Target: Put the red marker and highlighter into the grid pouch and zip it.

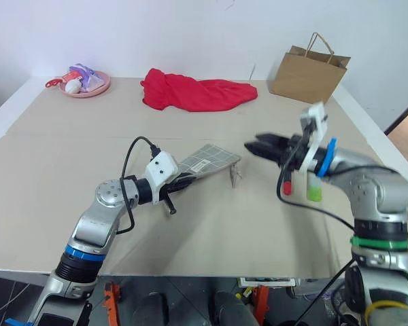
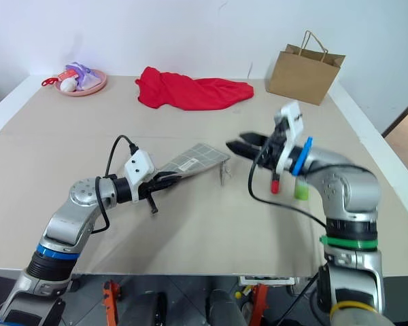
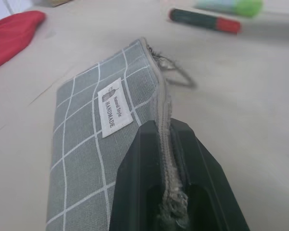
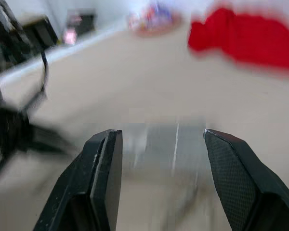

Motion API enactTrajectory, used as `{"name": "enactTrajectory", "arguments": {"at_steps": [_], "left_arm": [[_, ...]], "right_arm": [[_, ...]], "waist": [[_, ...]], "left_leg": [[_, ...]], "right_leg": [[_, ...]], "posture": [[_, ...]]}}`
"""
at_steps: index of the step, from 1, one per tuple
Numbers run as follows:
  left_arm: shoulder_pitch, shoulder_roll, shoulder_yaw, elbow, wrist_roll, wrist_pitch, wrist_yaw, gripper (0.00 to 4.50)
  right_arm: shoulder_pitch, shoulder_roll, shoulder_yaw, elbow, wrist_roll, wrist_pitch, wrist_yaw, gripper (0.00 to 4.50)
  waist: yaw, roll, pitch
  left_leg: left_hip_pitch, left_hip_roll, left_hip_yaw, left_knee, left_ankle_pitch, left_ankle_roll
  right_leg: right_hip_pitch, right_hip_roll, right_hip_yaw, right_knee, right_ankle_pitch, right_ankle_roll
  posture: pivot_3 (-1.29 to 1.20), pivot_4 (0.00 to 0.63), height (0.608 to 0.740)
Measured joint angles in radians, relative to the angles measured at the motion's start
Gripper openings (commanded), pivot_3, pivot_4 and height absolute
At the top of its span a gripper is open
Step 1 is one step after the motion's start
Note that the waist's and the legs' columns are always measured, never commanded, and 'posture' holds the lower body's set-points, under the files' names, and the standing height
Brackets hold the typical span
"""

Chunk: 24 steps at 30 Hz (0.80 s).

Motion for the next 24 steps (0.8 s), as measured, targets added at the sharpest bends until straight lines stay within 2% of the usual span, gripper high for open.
{"name": "enactTrajectory", "arguments": {"at_steps": [6,12,24], "left_arm": [[-0.003,-0.010,0.002,-0.030,-0.039,0.037,0.028,0.00],[-0.009,-0.007,0.000,-0.034,-0.050,0.038,0.038,0.00],[-0.010,-0.006,-0.023,-0.037,-0.059,0.038,0.051,0.00]], "right_arm": [[0.027,0.034,0.075,-0.013,-0.118,-0.033,-0.157,2.94],[-0.029,0.102,0.100,0.088,-0.170,-0.065,-0.252,2.94],[-0.109,0.167,0.130,0.246,-0.222,-0.128,-0.281,2.94]], "waist": [[-0.005,0.000,0.000],[-0.002,0.000,0.000],[-0.001,0.000,0.000]], "left_leg": [[0.002,0.001,0.001,0.000,0.001,-0.001],[0.001,0.000,0.002,0.000,0.002,-0.001],[0.000,0.000,0.002,-0.001,0.001,-0.001]], "right_leg": [[0.000,0.003,0.001,0.001,0.000,0.002],[0.000,0.002,0.001,0.001,0.000,0.002],[-0.001,0.002,0.001,0.000,0.000,0.001]], "posture": [[0.00,0.150,0.740],[0.00,0.150,0.740],[0.00,0.150,0.740]]}}
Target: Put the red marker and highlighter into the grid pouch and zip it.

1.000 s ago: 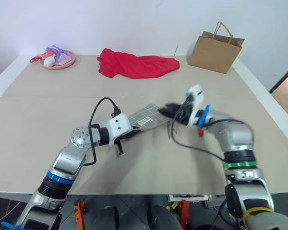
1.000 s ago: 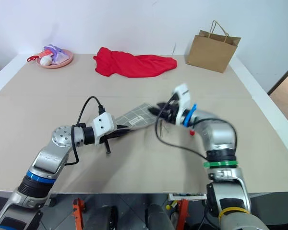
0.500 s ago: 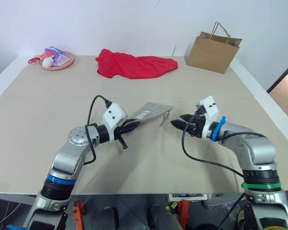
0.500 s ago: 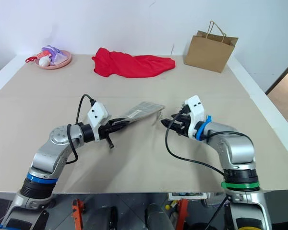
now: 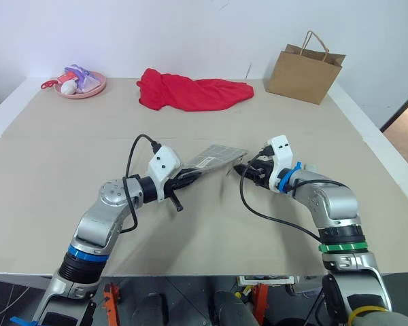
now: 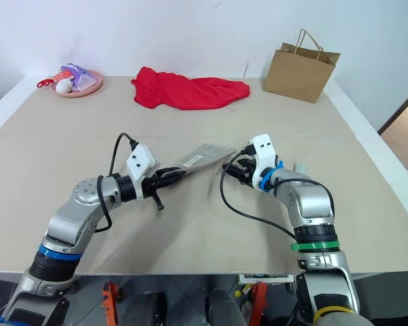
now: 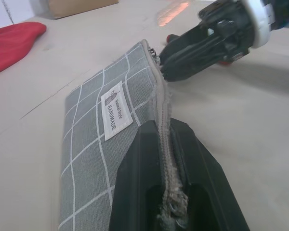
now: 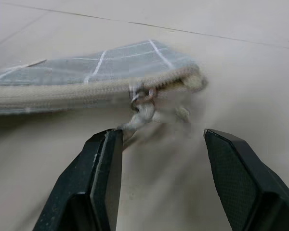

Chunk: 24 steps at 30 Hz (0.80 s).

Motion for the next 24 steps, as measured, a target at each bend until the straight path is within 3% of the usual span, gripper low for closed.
{"name": "enactTrajectory", "arguments": {"at_steps": [9,14,15,18,24], "left_arm": [[0.000,-0.003,-0.008,0.000,0.000,-0.001,0.005,0.00],[0.000,-0.005,-0.011,0.000,0.000,-0.003,0.010,0.00],[0.000,-0.006,-0.012,0.000,0.000,-0.003,0.012,0.00],[0.000,-0.007,-0.013,0.000,0.000,-0.003,0.018,0.00],[-0.001,-0.007,-0.013,0.001,-0.001,-0.006,0.020,0.00]], "right_arm": [[-0.017,0.015,0.017,0.028,-0.011,-0.017,0.004,2.94],[-0.018,0.013,0.017,0.028,-0.010,-0.017,0.013,1.74],[-0.018,0.013,0.017,0.028,-0.009,-0.017,0.025,1.12],[-0.018,0.012,0.018,0.024,-0.002,-0.017,0.048,0.17],[-0.018,0.005,0.022,-0.001,0.003,-0.017,0.089,0.03]], "waist": [[0.001,0.000,0.000],[0.001,0.000,0.000],[0.001,0.000,0.000],[0.001,0.000,0.000],[0.001,0.000,0.000]], "left_leg": [[0.000,0.000,0.000,0.000,0.000,0.000],[0.000,0.000,0.000,0.000,0.000,0.000],[0.000,0.000,0.000,0.000,0.000,0.000],[0.000,0.000,0.000,0.000,0.000,0.000],[0.000,0.000,0.000,0.000,0.000,0.000]], "right_leg": [[0.000,0.000,0.000,0.000,0.000,0.000],[0.000,0.000,0.000,0.000,0.000,0.000],[0.000,0.000,0.000,0.000,0.000,0.000],[0.000,0.000,0.000,0.000,0.000,0.000],[0.000,0.000,0.000,0.000,0.000,0.000]], "posture": [[0.00,0.150,0.740],[0.00,0.150,0.740],[0.00,0.150,0.740],[0.00,0.150,0.740],[0.00,0.150,0.740]]}}
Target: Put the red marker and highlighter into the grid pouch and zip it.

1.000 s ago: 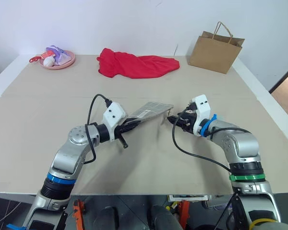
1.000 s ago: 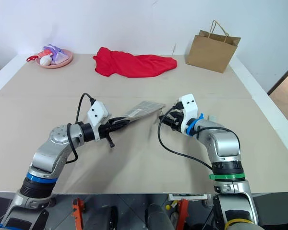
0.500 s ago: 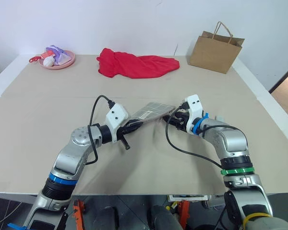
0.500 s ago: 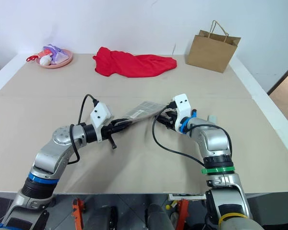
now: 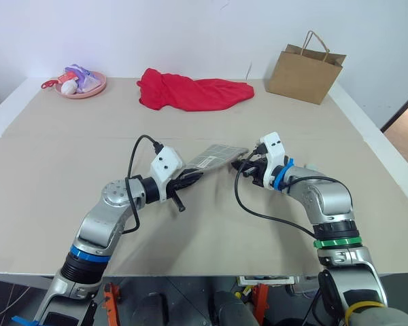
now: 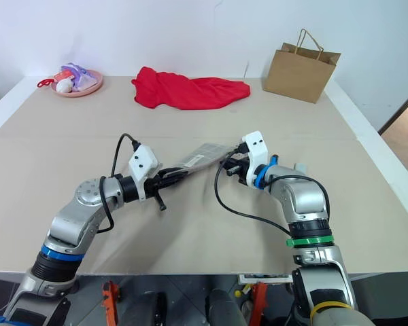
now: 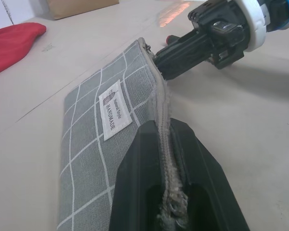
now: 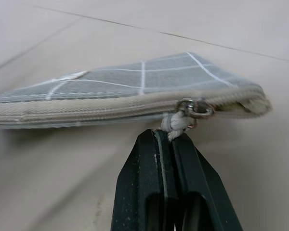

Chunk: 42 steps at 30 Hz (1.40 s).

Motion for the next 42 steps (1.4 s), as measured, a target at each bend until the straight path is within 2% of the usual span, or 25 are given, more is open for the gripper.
{"name": "enactTrajectory", "arguments": {"at_steps": [5,11,24,32,38,42], "left_arm": [[-0.012,0.000,-0.001,0.004,0.000,-0.005,0.000,0.00],[-0.024,-0.002,-0.002,0.012,0.000,-0.019,-0.005,0.00],[-0.027,0.006,-0.004,0.019,-0.009,-0.027,-0.038,0.00],[0.055,0.127,-0.043,0.063,0.004,-0.180,-0.197,0.00],[0.041,0.118,-0.051,0.115,0.040,-0.248,-0.196,0.00],[0.039,0.113,-0.063,0.130,0.053,-0.263,-0.195,0.00]], "right_arm": [[0.001,-0.006,0.014,-0.008,-0.005,0.002,0.009,0.03],[0.066,-0.025,0.122,-0.103,-0.013,0.026,0.068,0.03],[0.063,-0.018,0.114,-0.109,-0.026,0.026,0.048,0.03],[0.056,-0.083,0.066,-0.092,-0.024,0.012,0.078,0.03],[0.093,-0.086,0.094,-0.139,-0.025,0.012,0.104,0.03],[0.097,-0.116,0.156,-0.151,-0.067,0.000,0.113,0.03]], "waist": [[0.000,0.000,0.000],[0.000,0.000,0.000],[0.000,0.000,0.000],[0.000,0.000,0.000],[0.000,0.000,0.000],[0.000,0.000,0.000]], "left_leg": [[0.000,0.000,0.000,0.000,0.000,0.000],[0.000,0.000,0.000,0.000,0.000,0.000],[-0.001,0.000,0.000,0.000,0.000,0.000],[-0.001,0.000,0.000,-0.001,0.000,0.000],[-0.003,0.000,0.000,0.000,0.000,0.000],[-0.004,0.000,0.000,0.000,0.000,0.000]], "right_leg": [[0.000,0.000,0.000,0.000,0.000,0.000],[-0.001,0.000,0.000,0.000,0.000,0.000],[-0.001,0.000,0.000,0.000,0.000,0.000],[-0.002,0.000,0.000,0.000,-0.001,-0.001],[-0.004,0.000,0.000,0.000,0.000,0.000],[-0.004,0.000,-0.001,0.000,0.000,0.000]], "posture": [[0.00,0.150,0.740],[0.00,0.150,0.740],[0.00,0.150,0.740],[0.00,0.150,0.740],[0.00,0.150,0.740],[0.00,0.150,0.740]]}}
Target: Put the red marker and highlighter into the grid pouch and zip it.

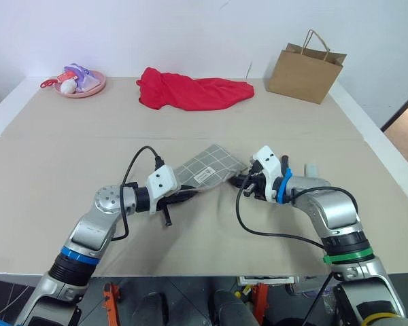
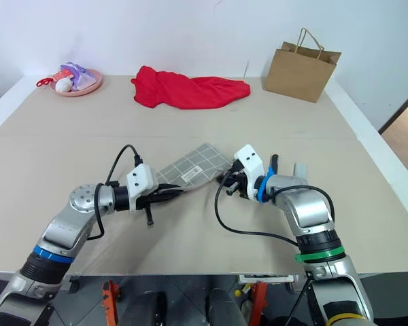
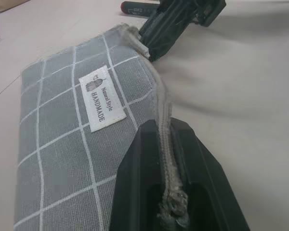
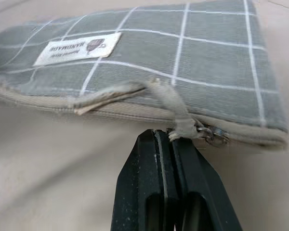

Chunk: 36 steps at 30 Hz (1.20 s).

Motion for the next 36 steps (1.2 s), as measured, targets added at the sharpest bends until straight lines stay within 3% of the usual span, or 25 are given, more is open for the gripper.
{"name": "enactTrajectory", "arguments": {"at_steps": [15,24,36], "left_arm": [[0.000,-0.003,-0.007,0.000,0.007,-0.002,-0.001,0.00],[0.001,-0.026,-0.013,0.000,0.006,-0.002,0.000,0.00],[0.004,-0.036,-0.008,-0.016,-0.012,0.044,0.024,0.00]], "right_arm": [[0.037,0.002,0.080,-0.105,-0.014,0.013,0.032,0.03],[0.052,0.008,0.038,-0.342,0.204,0.089,0.169,0.03],[0.015,-0.003,0.073,-0.191,0.118,0.025,0.108,0.03]], "waist": [[0.000,0.000,0.000],[0.000,0.000,0.000],[0.000,0.000,0.000]], "left_leg": [[-0.001,0.000,0.000,0.001,0.000,0.000],[-0.001,0.000,-0.001,0.001,0.000,0.000],[-0.001,0.000,-0.001,0.002,0.000,0.000]], "right_leg": [[-0.001,0.000,0.000,0.000,0.000,0.000],[-0.001,0.000,-0.001,0.000,0.000,0.000],[-0.001,0.000,0.000,0.001,0.000,0.000]], "posture": [[0.00,0.150,0.740],[0.00,0.150,0.740],[0.00,0.150,0.740]]}}
